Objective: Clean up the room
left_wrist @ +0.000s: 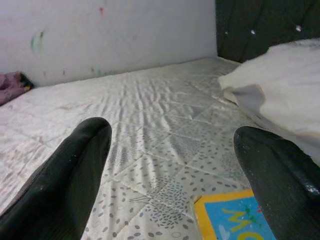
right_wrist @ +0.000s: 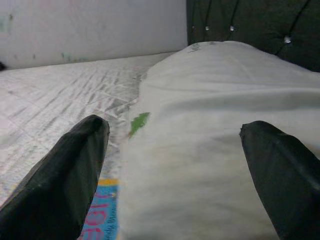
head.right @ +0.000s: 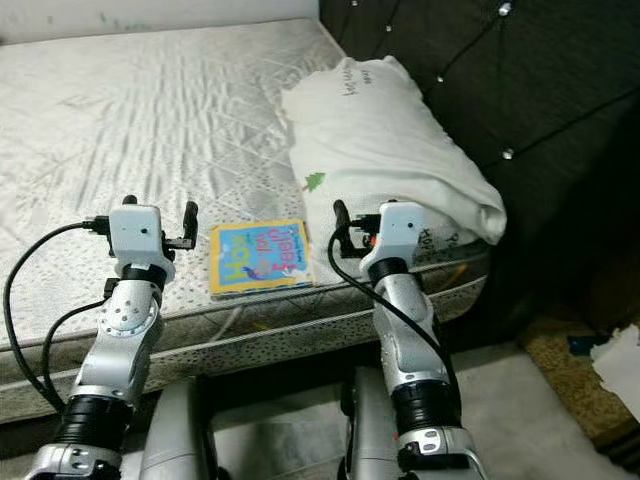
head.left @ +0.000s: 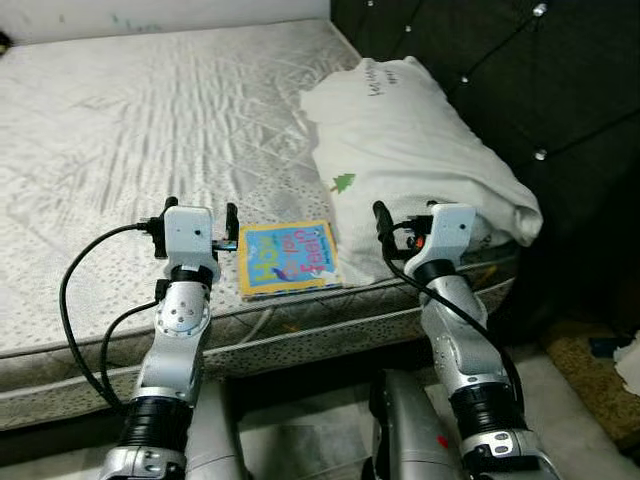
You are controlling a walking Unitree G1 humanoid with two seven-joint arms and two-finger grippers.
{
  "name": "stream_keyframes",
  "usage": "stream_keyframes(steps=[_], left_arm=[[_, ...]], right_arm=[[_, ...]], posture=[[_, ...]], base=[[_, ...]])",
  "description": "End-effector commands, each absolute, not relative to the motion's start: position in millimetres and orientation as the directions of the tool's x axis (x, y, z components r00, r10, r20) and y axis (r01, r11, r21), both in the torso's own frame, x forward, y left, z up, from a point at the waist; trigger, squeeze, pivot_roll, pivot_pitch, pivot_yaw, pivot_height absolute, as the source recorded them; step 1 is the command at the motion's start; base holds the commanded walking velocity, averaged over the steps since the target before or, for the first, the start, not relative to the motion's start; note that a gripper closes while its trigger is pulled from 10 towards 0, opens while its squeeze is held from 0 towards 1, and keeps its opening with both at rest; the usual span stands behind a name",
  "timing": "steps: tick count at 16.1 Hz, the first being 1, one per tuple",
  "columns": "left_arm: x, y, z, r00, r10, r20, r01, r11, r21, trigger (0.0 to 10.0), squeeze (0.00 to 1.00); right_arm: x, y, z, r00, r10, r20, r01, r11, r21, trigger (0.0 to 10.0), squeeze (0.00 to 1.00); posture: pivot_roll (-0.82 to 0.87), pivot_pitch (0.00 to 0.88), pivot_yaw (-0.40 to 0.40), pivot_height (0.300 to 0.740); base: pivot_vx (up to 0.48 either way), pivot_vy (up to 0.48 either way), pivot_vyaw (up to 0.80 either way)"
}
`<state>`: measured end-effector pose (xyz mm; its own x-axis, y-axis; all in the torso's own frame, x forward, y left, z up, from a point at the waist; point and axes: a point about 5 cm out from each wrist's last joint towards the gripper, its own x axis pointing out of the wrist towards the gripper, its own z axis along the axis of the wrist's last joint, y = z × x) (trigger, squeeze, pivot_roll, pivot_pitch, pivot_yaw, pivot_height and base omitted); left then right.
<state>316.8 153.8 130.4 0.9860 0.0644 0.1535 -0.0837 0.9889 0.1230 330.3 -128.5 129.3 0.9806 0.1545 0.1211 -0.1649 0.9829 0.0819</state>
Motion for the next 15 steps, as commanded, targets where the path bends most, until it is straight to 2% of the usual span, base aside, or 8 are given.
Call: stream_keyframes(steps=[1, 2, 4, 15], left_arm=[[316, 150, 137, 0.984, 0.048, 0.173, -0.070, 0.990, 0.121, 10.0, 0.00], [317, 141, 137, 0.985, -0.012, 0.173, -0.005, 0.995, 0.095, 10.0, 0.00], [318, 137, 135, 0.985, -0.049, 0.165, 0.033, 0.995, 0.096, 10.0, 0.00], [315, 140, 119, 0.995, -0.051, 0.087, 0.045, 0.996, 0.076, 10.0, 0.00]], right_arm=[[331, -129, 134, 0.977, 0.154, 0.146, -0.168, 0.982, 0.089, 10.0, 0.00], [330, -130, 133, 0.978, 0.151, 0.146, -0.165, 0.982, 0.089, 10.0, 0.00], [330, -129, 134, 0.976, 0.155, 0.151, -0.169, 0.982, 0.087, 10.0, 0.00], [325, -128, 131, 0.980, 0.142, 0.142, -0.155, 0.984, 0.084, 10.0, 0.00]], posture=[[0.03, 0.000, 0.041, 0.572], [0.02, 0.000, 0.042, 0.585], [0.02, 0.000, 0.040, 0.604], [0.01, 0.000, 0.041, 0.692]], base=[[0.000, 0.000, 0.00], [0.000, 0.000, 0.00], [0.000, 0.000, 0.00], [0.000, 0.000, 0.00]])
